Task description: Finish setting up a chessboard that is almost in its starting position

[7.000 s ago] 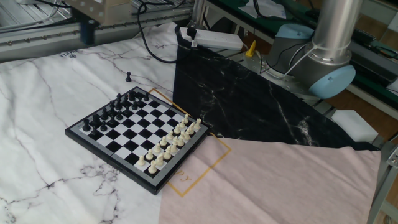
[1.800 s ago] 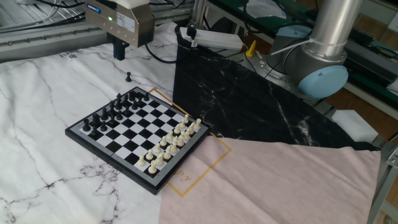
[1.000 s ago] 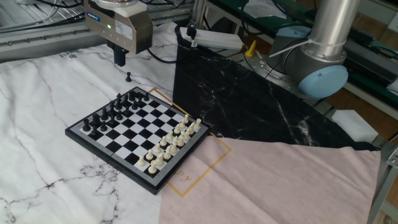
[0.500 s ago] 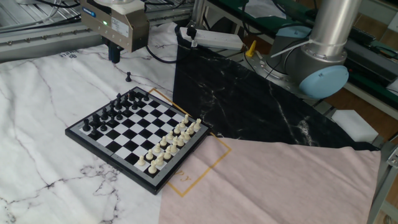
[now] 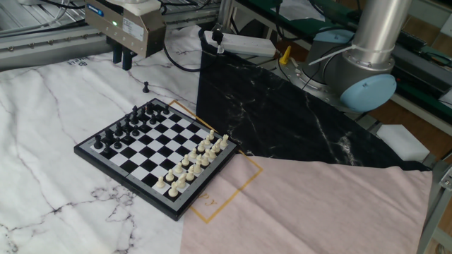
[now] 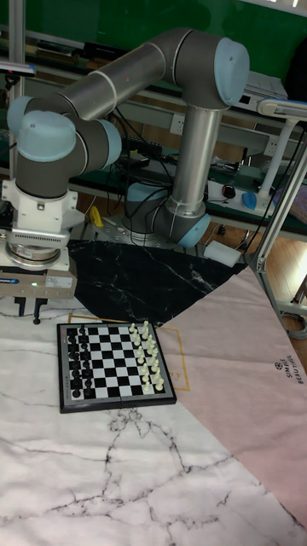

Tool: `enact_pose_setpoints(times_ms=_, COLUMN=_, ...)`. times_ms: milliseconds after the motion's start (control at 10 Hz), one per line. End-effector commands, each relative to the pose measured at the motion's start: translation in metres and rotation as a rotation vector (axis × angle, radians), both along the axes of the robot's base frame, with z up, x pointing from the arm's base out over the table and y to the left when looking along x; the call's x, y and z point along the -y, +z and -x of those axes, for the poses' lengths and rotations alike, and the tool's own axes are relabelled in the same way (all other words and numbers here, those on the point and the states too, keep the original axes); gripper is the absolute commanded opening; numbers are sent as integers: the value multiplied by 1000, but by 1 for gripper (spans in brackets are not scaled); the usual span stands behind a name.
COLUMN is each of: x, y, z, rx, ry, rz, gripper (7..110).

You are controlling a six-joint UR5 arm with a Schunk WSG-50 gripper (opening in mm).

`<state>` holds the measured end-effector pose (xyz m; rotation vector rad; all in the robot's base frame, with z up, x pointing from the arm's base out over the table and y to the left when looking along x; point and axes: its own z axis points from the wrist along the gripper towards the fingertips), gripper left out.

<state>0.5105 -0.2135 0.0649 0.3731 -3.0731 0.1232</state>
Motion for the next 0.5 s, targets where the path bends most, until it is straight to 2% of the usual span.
enact_pose_setpoints(times_ms=0, x=-9, y=1, z=5, rx=-20, ry=-12, rz=-38, gripper=22)
enact_pose_setpoints(times_ms=100, x=-14, y=-16, z=-1, rx=-20, ry=-18, rz=-76, gripper=22)
enact_pose_setpoints(times_ms=200, x=-14, y=-30, z=-8, rx=-19, ry=-16, rz=-80, gripper=22)
enact_pose_setpoints(times_ms=400, x=-6, y=-44, z=-4, rx=-52, ry=-16, rz=-53, gripper=22)
